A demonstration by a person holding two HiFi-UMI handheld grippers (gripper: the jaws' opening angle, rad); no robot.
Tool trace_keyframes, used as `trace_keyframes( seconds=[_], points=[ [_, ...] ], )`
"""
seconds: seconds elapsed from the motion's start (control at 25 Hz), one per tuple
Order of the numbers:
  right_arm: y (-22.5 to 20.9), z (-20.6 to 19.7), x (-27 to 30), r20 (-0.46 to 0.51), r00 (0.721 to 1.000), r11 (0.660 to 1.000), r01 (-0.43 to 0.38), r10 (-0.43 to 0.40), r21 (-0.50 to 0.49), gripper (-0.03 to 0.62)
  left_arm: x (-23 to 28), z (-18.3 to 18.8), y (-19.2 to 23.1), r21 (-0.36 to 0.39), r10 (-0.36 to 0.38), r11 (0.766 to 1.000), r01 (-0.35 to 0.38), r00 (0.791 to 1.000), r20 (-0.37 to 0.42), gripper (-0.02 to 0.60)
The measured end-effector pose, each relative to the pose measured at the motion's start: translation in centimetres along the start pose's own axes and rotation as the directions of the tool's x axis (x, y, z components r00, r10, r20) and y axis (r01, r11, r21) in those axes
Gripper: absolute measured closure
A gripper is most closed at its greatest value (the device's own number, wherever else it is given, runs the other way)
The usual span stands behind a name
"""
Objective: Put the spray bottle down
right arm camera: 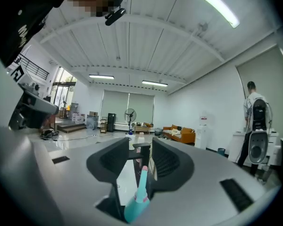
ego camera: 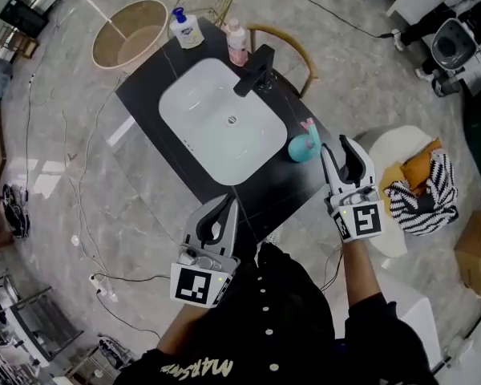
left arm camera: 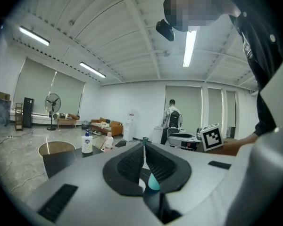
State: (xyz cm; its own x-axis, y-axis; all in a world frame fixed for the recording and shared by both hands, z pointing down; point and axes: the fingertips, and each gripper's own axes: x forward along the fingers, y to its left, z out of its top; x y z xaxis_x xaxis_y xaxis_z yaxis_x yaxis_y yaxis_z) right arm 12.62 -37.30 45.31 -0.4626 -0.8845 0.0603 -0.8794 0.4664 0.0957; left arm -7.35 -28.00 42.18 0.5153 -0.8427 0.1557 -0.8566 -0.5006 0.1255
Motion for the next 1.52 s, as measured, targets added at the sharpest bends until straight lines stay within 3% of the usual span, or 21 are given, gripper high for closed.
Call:
trace_keyframes(
  seconds=[0.24,0.36,0.68,0.96,1.52],
  points=[
    [2.4,5.7,-1.2,0.03,0.998,0.991,-0.055,0.052,0.118,0.57,0.1,3.8,0.7,0.054,0.009,0.998,-0.014,0.996,0.083,0.56],
    [3.7,7.9,-2.4,0.038,0.997,0.986,-0.078,0.074,0.148,0.586,0.1,5.5,0.8,0.072,0.011,0.997,-0.02,0.993,0.116,0.56],
    [5.8,13.1,-5.2,0.127,0.986,0.991,-0.116,0.107,0.06,0.599,0.4,7.5,0.0,0.082,-0.005,0.997,-0.008,0.987,0.164,0.56],
    [6.2,13.3,-5.4,0.142,0.985,0.995,-0.097,0.093,0.02,0.599,0.4,8.0,-0.6,0.093,-0.014,0.996,-0.002,0.984,0.176,0.56],
    [8.6,13.1,-5.0,0.137,0.975,0.983,-0.181,0.177,0.012,0.599,-0.8,8.1,-0.8,0.118,0.0,0.993,-0.019,0.987,0.162,0.56]
  ],
)
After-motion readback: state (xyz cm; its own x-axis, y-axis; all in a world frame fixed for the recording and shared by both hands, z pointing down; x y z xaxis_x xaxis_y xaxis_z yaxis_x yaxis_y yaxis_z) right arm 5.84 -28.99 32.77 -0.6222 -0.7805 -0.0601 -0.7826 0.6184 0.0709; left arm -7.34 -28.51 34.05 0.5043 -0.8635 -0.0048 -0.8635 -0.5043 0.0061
